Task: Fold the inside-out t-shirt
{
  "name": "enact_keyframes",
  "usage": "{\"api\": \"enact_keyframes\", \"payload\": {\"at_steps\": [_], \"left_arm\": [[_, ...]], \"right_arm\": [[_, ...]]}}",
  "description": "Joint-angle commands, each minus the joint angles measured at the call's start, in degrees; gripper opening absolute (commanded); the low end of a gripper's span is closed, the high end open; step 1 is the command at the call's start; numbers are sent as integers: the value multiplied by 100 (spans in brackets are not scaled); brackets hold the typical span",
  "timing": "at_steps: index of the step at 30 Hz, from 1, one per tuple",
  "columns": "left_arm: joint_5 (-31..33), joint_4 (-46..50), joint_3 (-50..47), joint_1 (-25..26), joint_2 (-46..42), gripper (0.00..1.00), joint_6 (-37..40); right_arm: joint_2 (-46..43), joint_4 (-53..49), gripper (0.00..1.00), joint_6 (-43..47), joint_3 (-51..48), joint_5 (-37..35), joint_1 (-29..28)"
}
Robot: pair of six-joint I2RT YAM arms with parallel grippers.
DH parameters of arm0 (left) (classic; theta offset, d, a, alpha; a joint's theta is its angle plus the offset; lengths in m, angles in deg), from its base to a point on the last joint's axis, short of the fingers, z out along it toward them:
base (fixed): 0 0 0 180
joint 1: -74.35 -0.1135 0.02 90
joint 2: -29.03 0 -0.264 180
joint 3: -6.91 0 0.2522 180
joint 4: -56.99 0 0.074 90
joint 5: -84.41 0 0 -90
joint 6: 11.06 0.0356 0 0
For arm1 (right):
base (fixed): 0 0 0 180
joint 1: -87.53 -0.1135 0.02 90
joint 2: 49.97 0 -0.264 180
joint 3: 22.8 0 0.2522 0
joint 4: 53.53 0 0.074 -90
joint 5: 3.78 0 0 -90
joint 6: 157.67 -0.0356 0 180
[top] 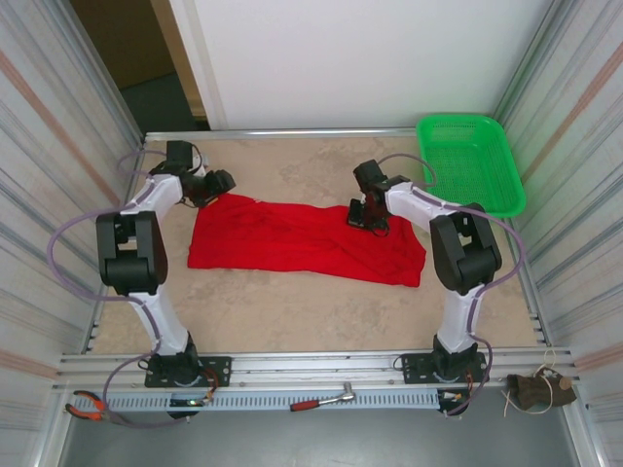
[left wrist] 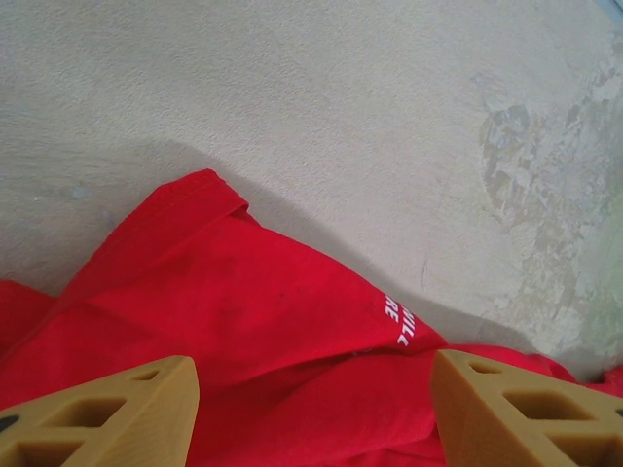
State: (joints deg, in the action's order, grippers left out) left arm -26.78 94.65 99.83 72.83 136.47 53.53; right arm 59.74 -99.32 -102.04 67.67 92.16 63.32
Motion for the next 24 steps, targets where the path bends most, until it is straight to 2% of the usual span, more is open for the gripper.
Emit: {"api": "enact_keyframes", "payload": {"at_steps": [1,6,11,16,19,24], "left_arm": [[-14,3,-84,-66,-391,65,-50],[-87,31,-126,-77,-665,65,-65],[-155,-8,-426,-86,-1031,65,-35],[-239,-34,-724,-177,-1347,65,-30],[-54,60,-668,-200,-1389,66,135],[722,854,170,-191,-652,66,709]], "right_arm": [[-560,-22,0,77,-280,153,-40],[-1423,-236,0,98,-683,176,-288],[-2050,-386,0,-151,-1285,127,-994],[-2750,-510,36,-581,-1729,310,-1697],[-3079,-655,45,-570,-1598,86,-1436],[-2497,-471,45,-299,-1018,208,-636]]}}
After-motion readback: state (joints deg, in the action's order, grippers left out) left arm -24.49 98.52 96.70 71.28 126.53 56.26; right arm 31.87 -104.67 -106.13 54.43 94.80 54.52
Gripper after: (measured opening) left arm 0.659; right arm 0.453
